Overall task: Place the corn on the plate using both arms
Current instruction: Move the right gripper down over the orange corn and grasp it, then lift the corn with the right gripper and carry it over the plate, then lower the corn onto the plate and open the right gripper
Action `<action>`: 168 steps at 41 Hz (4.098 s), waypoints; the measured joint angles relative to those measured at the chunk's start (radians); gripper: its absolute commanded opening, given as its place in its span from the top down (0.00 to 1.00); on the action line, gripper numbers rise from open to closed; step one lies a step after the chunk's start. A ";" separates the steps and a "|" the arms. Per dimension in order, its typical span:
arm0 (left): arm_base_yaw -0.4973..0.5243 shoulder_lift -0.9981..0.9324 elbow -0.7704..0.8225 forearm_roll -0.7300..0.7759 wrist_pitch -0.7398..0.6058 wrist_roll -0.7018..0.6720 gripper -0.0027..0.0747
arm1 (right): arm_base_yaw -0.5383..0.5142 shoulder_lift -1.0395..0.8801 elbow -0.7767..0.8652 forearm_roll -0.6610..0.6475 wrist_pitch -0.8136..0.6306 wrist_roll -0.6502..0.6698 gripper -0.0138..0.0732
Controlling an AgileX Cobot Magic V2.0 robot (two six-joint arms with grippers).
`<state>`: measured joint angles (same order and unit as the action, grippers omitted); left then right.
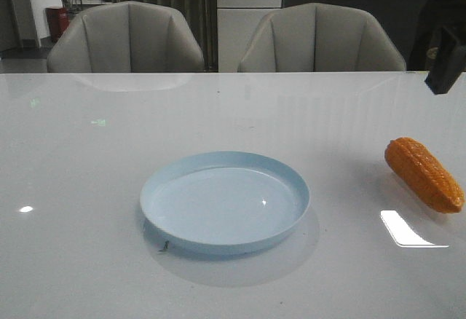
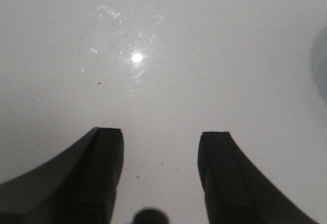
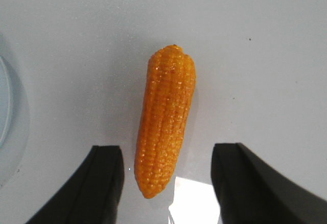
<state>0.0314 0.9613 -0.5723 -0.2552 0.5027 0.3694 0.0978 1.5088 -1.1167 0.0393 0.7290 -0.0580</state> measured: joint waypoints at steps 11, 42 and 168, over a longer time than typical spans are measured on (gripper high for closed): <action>0.000 0.000 0.000 -0.002 0.000 0.000 0.45 | 0.000 0.205 -0.110 0.000 0.034 0.000 0.28; 0.000 0.000 0.000 -0.002 -0.002 0.000 0.45 | 0.000 0.399 -0.128 -0.001 0.022 0.001 0.64; 0.000 0.000 0.000 -0.002 -0.002 0.002 0.45 | 0.391 0.647 -0.824 0.251 0.491 -0.317 0.14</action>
<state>0.0314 0.9613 -0.5723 -0.2575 0.5005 0.3715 0.4883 2.1554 -1.9407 0.2907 1.2199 -0.3751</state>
